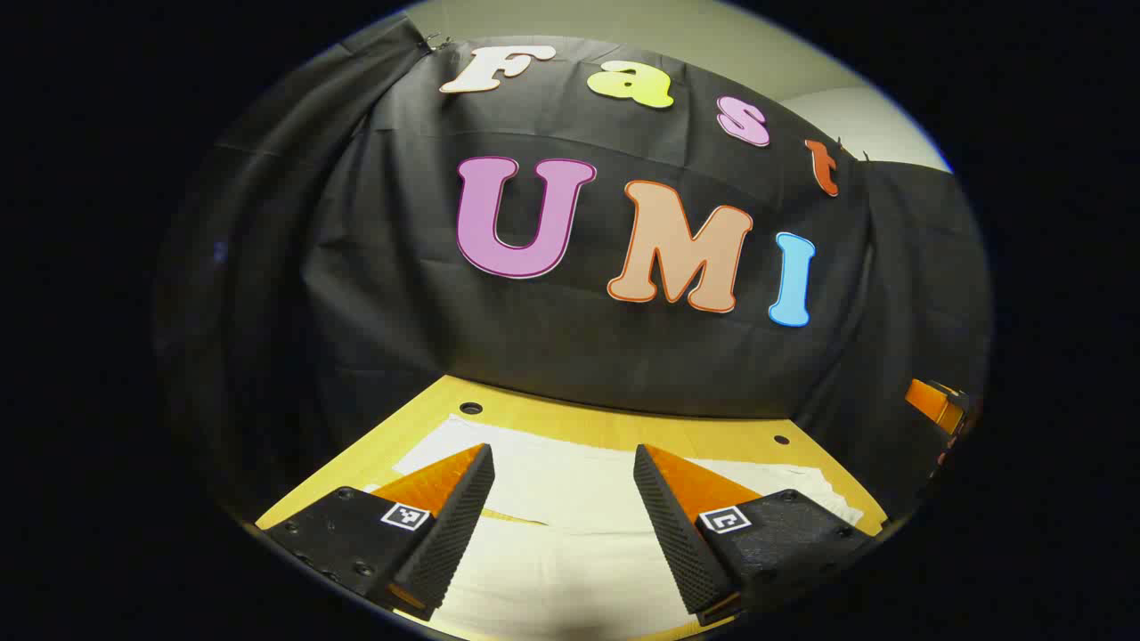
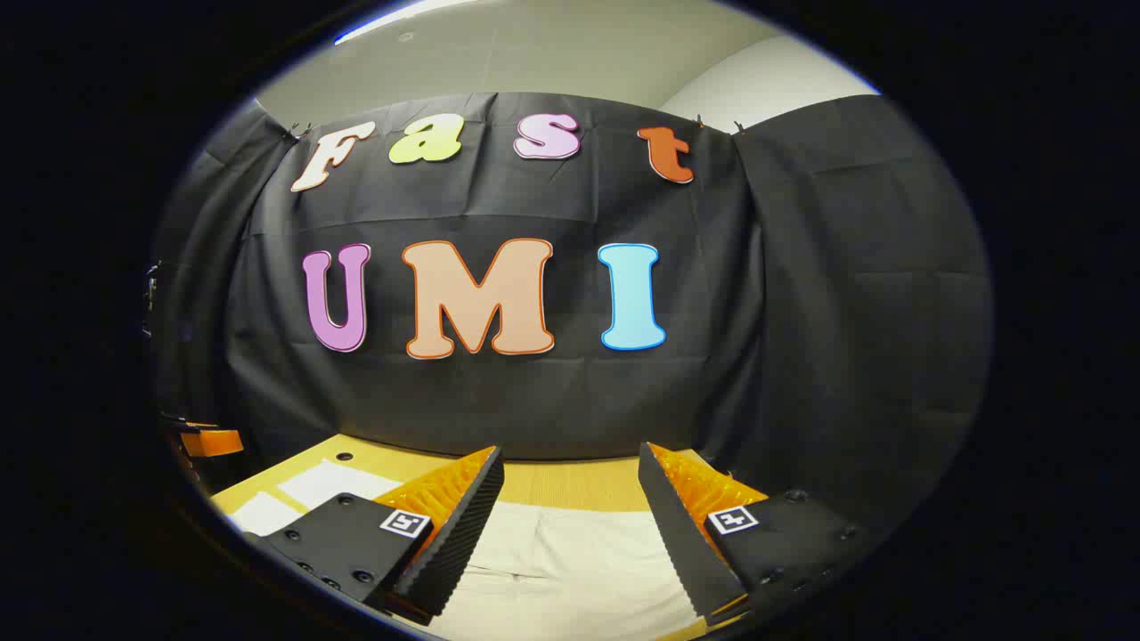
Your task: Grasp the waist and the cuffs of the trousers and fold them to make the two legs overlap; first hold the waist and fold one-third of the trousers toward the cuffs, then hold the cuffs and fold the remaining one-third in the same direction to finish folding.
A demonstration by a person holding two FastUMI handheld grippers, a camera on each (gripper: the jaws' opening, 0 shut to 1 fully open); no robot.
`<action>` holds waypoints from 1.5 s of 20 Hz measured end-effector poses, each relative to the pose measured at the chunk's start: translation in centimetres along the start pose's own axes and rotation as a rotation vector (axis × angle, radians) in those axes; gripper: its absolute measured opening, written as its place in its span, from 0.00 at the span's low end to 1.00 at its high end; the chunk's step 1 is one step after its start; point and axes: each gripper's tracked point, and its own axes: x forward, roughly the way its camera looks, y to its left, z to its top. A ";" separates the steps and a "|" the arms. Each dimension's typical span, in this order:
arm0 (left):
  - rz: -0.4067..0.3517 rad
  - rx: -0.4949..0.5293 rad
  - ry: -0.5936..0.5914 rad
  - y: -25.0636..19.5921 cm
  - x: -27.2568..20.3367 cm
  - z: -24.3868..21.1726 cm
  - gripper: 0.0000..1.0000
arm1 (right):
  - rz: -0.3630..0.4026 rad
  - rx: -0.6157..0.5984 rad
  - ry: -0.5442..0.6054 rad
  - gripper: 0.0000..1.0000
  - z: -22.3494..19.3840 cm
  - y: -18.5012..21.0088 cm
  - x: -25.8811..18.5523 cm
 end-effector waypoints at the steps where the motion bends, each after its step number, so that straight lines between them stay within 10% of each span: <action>1: -0.005 -0.004 0.007 -0.3 -0.2 -0.2 0.93 | 0.001 0.002 0.002 0.97 -0.1 0.0 0.0; 20: -0.081 0.039 0.063 -3.2 -1.1 -1.8 0.94 | 0.034 -0.028 0.019 0.97 -1.0 0.7 -0.5; 30: -0.259 0.299 0.230 -2.6 -1.7 -6.7 0.93 | 0.046 -0.038 0.077 0.97 -3.4 1.4 -0.9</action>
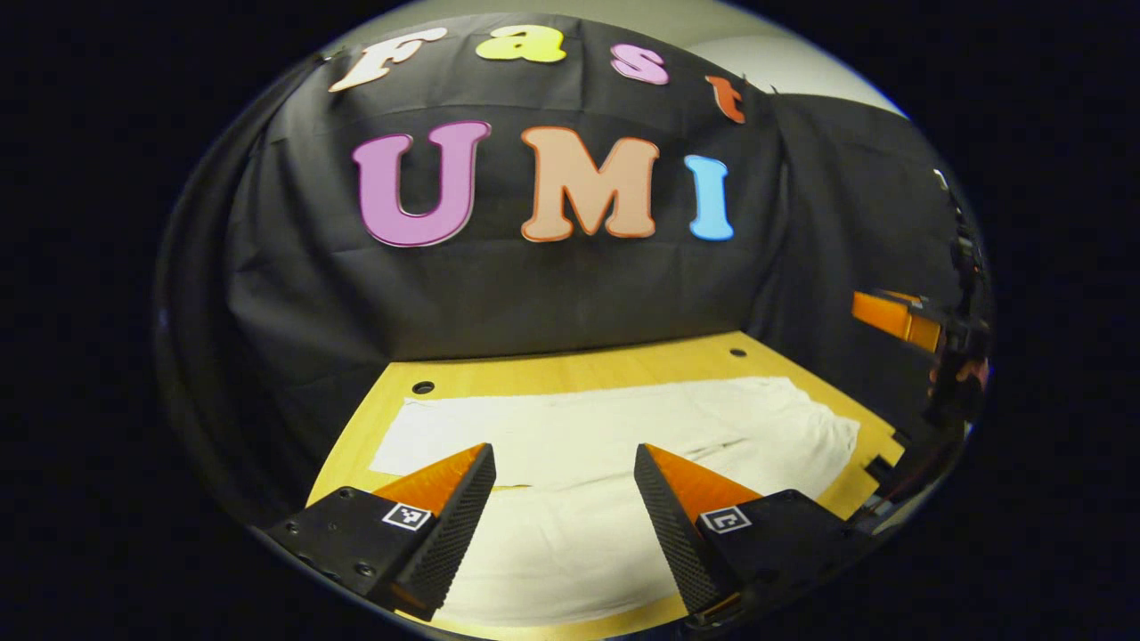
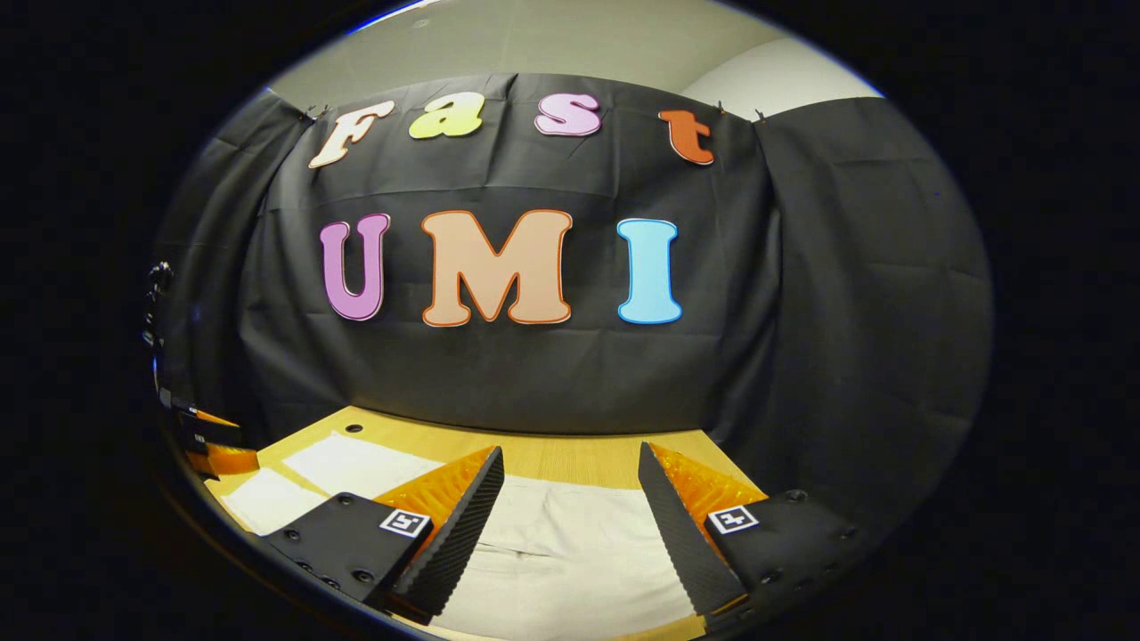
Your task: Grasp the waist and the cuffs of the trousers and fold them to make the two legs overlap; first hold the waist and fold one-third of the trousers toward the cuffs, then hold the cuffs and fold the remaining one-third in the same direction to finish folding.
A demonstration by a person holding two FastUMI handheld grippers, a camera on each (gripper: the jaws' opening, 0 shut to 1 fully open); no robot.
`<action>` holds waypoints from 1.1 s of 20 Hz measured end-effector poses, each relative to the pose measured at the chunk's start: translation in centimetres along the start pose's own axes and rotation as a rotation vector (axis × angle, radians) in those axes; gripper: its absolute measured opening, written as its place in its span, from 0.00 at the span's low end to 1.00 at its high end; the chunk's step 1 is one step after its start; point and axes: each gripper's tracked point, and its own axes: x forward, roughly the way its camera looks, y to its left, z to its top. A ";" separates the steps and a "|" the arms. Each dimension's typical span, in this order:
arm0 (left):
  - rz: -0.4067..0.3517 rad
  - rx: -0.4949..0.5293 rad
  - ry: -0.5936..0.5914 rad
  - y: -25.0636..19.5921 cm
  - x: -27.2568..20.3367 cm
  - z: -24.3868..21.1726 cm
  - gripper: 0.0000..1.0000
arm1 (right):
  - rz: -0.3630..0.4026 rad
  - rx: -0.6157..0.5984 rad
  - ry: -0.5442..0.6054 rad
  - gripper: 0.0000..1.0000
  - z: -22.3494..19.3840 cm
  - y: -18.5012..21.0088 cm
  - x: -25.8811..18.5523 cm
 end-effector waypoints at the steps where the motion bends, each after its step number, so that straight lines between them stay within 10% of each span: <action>1: -0.045 0.055 0.038 -0.4 -0.1 -0.9 0.92 | -0.001 0.004 0.007 0.97 -0.2 0.1 0.0; 11: -0.508 0.490 0.385 -2.8 -3.2 -13.7 0.87 | -0.079 -0.033 0.066 0.97 -2.5 0.9 -1.7; 22: -0.582 0.651 0.664 3.2 -4.9 -24.0 0.90 | -0.027 -0.128 0.136 0.98 -4.7 4.2 -1.1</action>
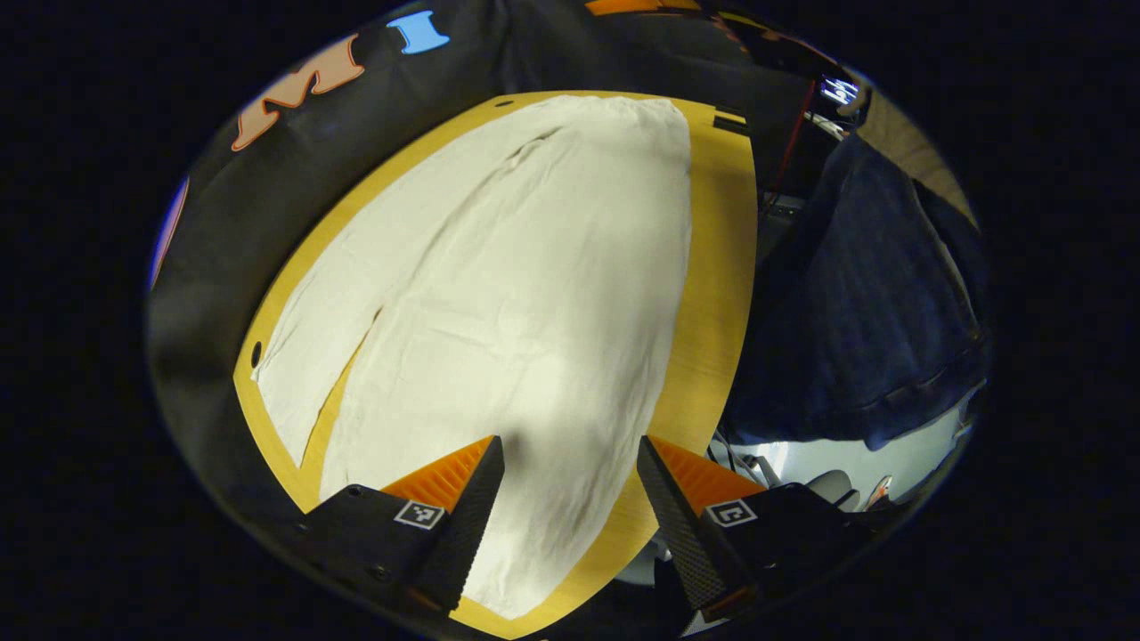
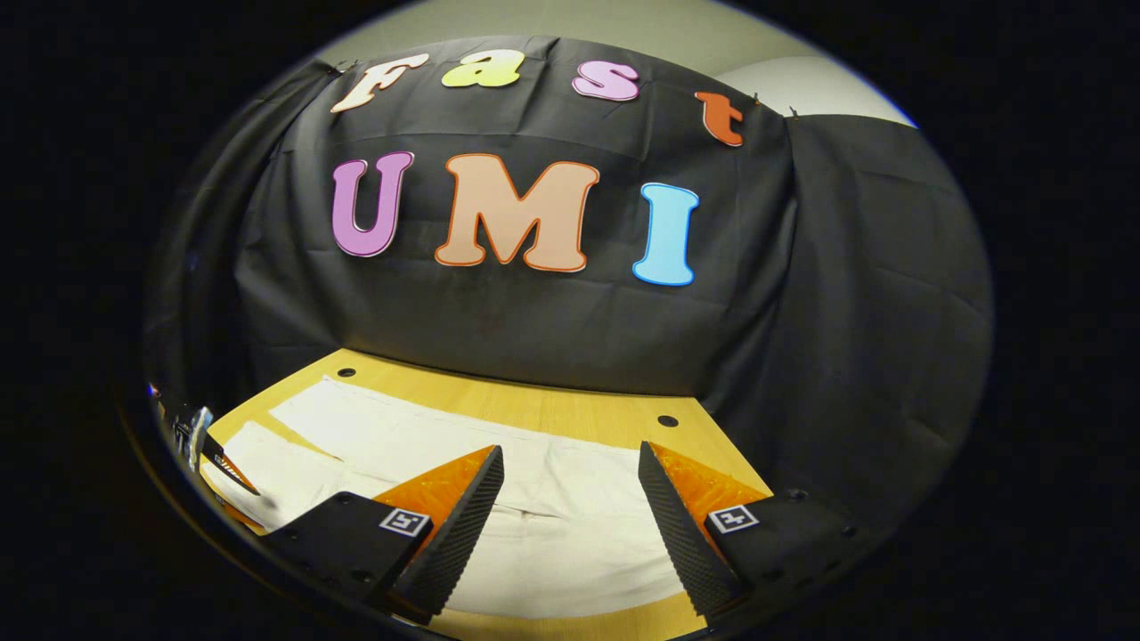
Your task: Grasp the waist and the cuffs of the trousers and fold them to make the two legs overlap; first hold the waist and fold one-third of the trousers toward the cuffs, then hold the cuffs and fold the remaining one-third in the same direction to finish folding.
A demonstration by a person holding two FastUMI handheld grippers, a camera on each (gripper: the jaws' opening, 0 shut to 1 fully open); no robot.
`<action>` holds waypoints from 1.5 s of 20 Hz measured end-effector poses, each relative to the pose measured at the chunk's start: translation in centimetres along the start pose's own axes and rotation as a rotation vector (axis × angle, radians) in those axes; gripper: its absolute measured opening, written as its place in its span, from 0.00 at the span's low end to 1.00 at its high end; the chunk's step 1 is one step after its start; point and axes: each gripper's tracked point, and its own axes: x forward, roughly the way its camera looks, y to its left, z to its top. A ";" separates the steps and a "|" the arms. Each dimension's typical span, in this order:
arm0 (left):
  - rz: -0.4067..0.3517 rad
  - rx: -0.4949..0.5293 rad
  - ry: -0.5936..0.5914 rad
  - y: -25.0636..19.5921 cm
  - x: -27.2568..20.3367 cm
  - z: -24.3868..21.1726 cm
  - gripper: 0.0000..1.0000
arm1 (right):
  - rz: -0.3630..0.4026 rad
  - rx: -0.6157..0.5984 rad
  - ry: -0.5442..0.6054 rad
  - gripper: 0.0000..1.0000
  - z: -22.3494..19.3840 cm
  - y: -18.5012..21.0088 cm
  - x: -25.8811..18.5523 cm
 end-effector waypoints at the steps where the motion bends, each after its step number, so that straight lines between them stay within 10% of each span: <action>1: -0.004 0.007 0.024 -0.1 0.1 -0.8 0.89 | 0.010 -0.003 0.002 0.98 0.0 0.2 0.2; 16: -0.123 0.031 0.187 -0.7 1.3 -3.3 0.71 | 0.105 0.043 0.048 0.98 -2.0 1.9 1.9; 20: -0.117 0.016 0.232 0.4 1.5 -3.5 0.49 | 0.143 0.039 0.076 0.98 -3.7 1.2 2.8; 23: -0.122 0.006 0.262 1.7 1.7 -3.2 0.10 | 0.185 0.049 0.110 0.98 -5.2 1.2 3.4; 30: -0.167 0.019 0.330 1.5 1.2 -3.2 0.00 | 0.327 -0.090 0.206 0.99 -10.4 0.0 4.1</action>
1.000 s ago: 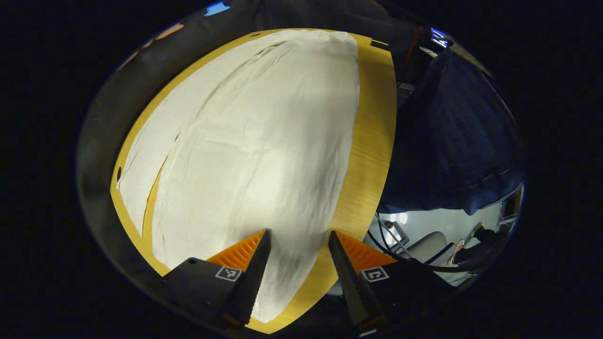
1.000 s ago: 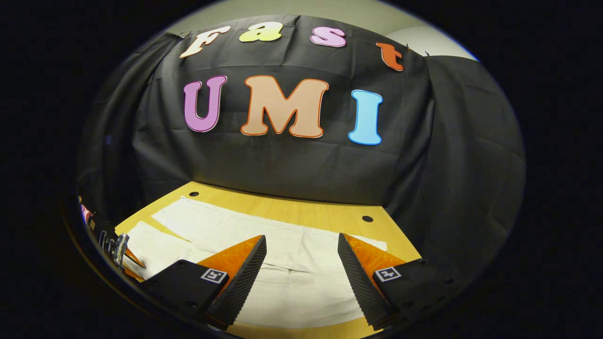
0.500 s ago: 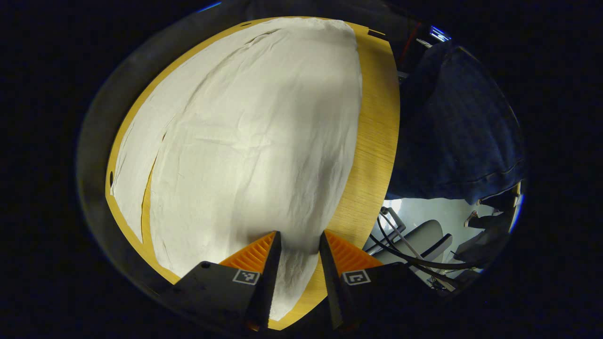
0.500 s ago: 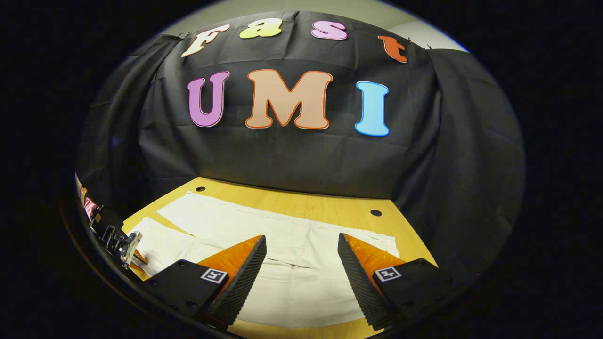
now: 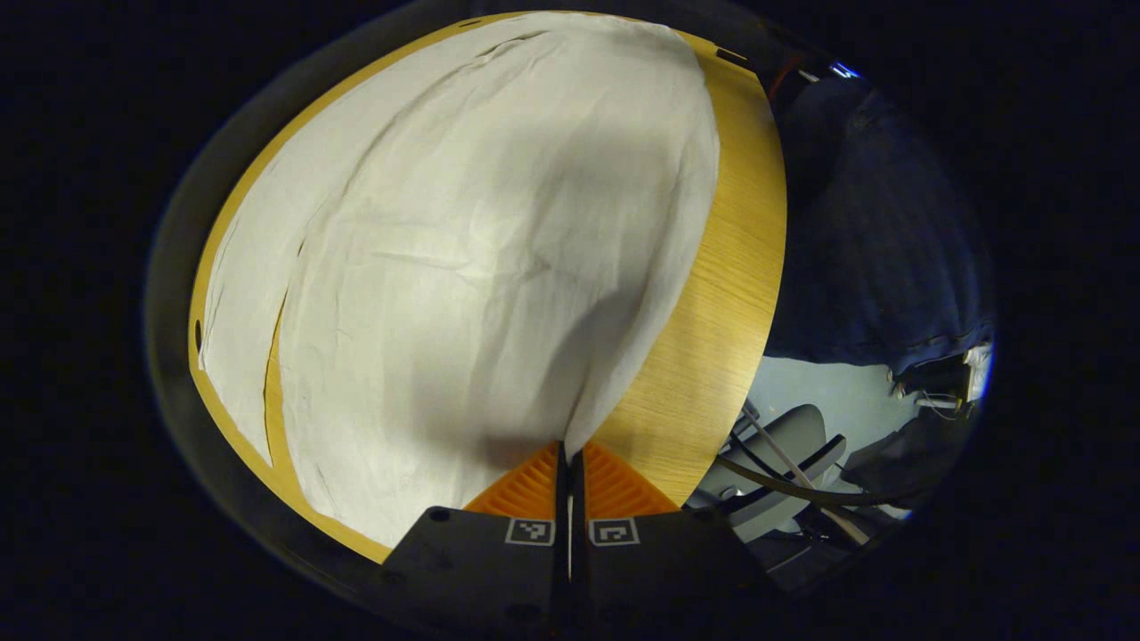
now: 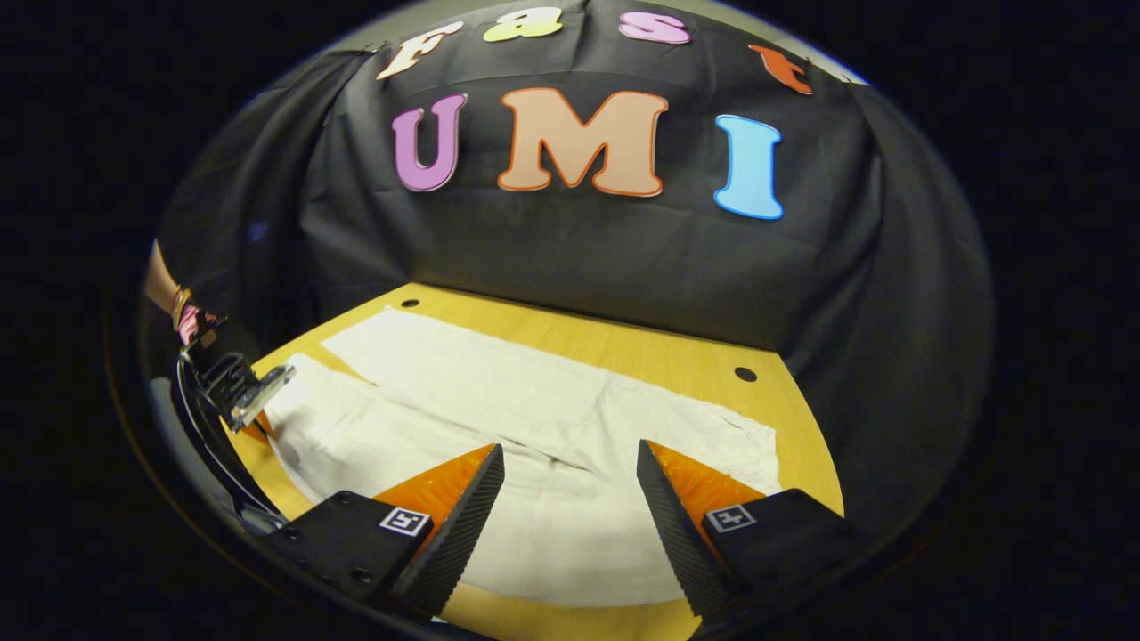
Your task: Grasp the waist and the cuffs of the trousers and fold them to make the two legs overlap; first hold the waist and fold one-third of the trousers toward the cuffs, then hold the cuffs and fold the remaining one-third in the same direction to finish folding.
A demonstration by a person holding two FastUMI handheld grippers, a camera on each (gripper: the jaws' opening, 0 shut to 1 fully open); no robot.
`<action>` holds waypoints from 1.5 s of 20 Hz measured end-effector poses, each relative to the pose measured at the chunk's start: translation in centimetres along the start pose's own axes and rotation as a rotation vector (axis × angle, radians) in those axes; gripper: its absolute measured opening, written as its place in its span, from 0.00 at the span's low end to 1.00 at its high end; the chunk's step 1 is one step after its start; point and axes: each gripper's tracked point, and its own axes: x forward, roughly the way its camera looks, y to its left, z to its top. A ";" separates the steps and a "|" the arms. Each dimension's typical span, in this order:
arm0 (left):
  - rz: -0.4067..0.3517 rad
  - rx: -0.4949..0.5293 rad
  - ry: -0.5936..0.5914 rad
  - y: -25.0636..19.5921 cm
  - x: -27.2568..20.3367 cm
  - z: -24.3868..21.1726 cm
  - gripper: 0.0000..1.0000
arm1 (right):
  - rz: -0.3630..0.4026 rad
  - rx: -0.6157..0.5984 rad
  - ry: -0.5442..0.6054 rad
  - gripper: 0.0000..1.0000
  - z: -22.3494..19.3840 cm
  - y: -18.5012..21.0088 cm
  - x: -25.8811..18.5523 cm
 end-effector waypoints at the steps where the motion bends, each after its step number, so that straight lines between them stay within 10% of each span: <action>1: 0.003 0.001 0.010 0.0 -0.1 0.0 0.00 | 0.031 -0.037 0.024 0.99 -1.0 -0.2 0.0; 13: 0.054 -0.059 0.040 0.2 0.1 0.3 0.00 | 0.443 -0.581 0.506 0.99 -17.5 -2.3 -1.5; 24: 0.065 -0.085 0.043 0.4 0.3 0.1 0.00 | 0.552 -0.596 0.690 0.89 -20.7 -2.9 -0.4; 29: 0.044 -0.084 0.038 0.3 0.2 0.2 0.00 | 0.494 -0.575 0.729 0.62 -20.5 -3.1 -0.2; 30: 0.043 -0.085 0.037 0.3 0.2 0.3 0.00 | 0.484 -0.575 0.732 0.44 -20.4 -3.2 -0.1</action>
